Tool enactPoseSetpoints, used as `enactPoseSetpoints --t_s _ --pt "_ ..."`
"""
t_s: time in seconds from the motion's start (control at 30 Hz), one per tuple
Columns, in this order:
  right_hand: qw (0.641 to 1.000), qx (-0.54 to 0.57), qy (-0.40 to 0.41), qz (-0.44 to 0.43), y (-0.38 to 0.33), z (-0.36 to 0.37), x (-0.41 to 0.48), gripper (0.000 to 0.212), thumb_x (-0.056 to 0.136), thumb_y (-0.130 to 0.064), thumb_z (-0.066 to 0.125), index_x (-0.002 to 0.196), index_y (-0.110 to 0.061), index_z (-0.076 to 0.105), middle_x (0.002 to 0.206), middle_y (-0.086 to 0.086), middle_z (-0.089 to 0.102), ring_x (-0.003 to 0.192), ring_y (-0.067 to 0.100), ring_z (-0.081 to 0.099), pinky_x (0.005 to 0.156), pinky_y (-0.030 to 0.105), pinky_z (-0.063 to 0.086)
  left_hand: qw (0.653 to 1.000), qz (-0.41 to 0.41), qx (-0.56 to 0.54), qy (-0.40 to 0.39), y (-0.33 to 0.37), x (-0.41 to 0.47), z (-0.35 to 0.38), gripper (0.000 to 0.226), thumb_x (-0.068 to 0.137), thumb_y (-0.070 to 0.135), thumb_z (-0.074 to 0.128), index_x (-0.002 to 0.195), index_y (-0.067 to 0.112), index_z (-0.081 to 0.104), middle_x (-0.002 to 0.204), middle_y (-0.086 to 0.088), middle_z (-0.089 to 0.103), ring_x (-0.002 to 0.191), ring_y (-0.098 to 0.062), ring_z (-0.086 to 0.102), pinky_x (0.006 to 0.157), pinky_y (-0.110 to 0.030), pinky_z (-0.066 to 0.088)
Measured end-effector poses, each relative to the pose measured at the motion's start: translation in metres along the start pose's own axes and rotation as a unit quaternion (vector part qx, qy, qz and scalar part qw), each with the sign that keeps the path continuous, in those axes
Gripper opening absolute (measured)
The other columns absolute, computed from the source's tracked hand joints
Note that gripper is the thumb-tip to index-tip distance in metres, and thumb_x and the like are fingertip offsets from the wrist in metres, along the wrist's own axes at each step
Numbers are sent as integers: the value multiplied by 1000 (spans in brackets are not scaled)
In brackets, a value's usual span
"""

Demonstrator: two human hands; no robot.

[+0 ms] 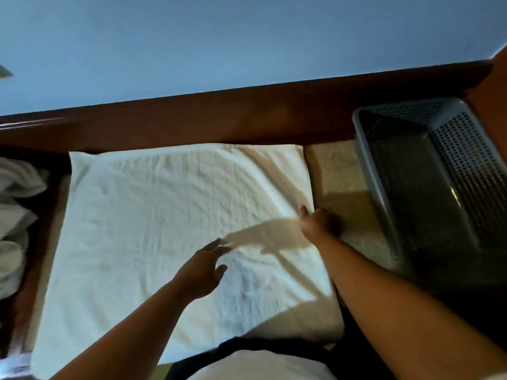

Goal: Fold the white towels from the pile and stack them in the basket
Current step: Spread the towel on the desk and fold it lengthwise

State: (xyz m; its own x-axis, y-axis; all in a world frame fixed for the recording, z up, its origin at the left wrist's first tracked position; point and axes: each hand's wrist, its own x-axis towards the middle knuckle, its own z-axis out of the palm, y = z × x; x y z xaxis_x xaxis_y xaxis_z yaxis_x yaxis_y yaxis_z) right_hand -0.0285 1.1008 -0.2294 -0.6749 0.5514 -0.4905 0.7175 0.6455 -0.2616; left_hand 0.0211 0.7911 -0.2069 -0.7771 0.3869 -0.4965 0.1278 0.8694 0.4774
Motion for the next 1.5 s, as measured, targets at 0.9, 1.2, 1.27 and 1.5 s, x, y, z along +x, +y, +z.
enactPoseSetpoints --t_s 0.9,1.2,1.27,1.5 --pt "982 175 -72 -17 -43 -47 83 46 96 -18 65 127 13 53 126 28 59 120 38 56 87 44 44 993 36 104 -48 25 78 -30 50 100 35 53 149 31 41 168 6 9 154 -21 15 119 -49 26" --pt "996 43 -83 -9 104 3 -59 52 93 -37 67 59 -23 31 57 -5 31 62 17 40 65 30 34 997 -15 60 -44 14 -44 44 51 100 31 52 149 38 37 168 13 -5 155 -12 -3 117 -44 30" --pt "997 23 -74 -11 128 10 -79 55 93 -37 67 54 -21 32 51 -4 31 51 15 35 61 30 34 998 -8 49 -39 9 -64 57 51 100 30 53 147 40 37 168 15 -6 155 -10 -4 116 -44 31" --pt "998 65 -16 3 145 17 -109 27 80 -18 77 95 -12 56 107 17 60 99 36 59 86 37 48 999 -11 36 -11 -2 -95 76 50 100 29 52 148 38 41 167 18 2 154 -7 5 114 -38 32"
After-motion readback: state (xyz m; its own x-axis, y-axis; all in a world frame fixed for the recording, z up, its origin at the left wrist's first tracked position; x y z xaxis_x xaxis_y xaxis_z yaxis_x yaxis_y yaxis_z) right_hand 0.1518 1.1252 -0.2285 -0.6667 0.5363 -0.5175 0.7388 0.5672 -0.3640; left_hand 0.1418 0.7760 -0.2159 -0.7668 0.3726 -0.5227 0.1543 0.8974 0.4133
